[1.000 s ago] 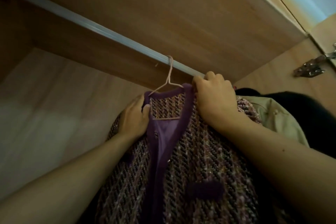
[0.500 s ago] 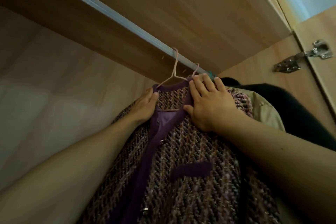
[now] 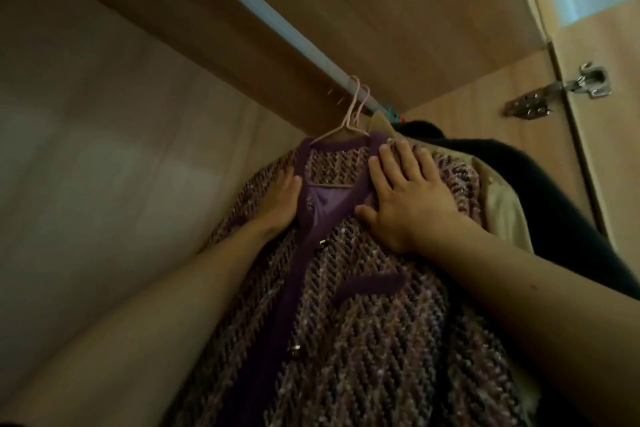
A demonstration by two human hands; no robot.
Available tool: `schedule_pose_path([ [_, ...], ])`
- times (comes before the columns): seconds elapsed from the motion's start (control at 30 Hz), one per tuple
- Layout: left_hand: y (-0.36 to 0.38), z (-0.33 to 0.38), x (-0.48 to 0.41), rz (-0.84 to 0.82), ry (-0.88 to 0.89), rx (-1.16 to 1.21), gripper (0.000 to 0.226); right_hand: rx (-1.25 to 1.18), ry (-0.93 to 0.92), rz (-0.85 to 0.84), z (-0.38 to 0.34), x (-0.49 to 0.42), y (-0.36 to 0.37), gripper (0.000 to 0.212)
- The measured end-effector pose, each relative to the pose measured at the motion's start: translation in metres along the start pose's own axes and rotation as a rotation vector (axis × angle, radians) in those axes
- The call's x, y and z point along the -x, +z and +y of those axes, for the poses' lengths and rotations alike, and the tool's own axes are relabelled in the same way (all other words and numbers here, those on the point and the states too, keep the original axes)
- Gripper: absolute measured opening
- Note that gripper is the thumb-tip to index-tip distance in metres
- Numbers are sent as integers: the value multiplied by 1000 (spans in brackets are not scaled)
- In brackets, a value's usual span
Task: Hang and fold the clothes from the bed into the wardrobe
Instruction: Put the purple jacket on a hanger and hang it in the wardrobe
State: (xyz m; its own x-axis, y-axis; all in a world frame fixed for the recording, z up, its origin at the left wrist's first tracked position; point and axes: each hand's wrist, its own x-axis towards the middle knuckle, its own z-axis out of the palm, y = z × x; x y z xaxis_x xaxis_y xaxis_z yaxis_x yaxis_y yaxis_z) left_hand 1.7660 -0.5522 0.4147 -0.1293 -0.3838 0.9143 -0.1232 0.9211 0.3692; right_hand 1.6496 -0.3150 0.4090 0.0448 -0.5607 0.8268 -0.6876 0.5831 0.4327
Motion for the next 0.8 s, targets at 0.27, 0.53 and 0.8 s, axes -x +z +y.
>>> schedule_pose_path([
  [0.27, -8, -36, 119, -186, -189, -513, 58, -87, -164, -173, -47, 65, 6, 80],
  [0.53, -18, -60, 229, -343, -228, -530, 67, -28, -289, -230, -101, 152, 20, 87],
  [0.8, -52, -45, 277, -451, -247, -381, 70, -95, -304, -220, -119, 185, 12, 75],
])
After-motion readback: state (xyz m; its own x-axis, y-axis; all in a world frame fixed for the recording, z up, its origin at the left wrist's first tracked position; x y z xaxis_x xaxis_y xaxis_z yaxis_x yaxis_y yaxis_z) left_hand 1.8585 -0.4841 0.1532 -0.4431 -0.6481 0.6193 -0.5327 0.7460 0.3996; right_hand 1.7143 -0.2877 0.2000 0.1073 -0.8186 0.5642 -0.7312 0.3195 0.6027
